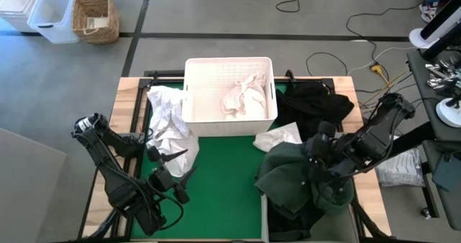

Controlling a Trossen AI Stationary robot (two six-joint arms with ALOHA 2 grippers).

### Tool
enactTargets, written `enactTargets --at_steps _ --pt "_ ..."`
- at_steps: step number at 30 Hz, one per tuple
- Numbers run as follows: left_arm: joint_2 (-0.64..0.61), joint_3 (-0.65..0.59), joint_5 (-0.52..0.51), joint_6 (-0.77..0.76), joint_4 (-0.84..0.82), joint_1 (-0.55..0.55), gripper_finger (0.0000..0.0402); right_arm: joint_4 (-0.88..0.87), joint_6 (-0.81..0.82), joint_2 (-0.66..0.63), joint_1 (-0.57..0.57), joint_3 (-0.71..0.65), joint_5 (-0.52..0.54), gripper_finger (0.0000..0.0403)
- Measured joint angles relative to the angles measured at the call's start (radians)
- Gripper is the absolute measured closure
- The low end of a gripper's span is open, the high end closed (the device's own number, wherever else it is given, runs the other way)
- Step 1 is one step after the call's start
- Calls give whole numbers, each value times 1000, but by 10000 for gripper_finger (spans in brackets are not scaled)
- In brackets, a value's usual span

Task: Pick and place trash into bin
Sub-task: Put the green cloth into the white fabric storage bin

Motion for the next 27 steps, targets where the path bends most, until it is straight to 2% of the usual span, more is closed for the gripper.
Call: enactTargets --at_steps 6,16,20,27 --pt "0 0 0 -12 4 1 154 13 4 5 24 -2 -80 390" --pt "0 0 0 -15 12 2 154 250 -25 5 84 -63 -223 390" --pt "0 0 0 -15 15 1 154 287 15 6 104 -105 -231 390" --pt "0 0 8 -15 22 1 154 347 101 9 130 -171 -317 390"
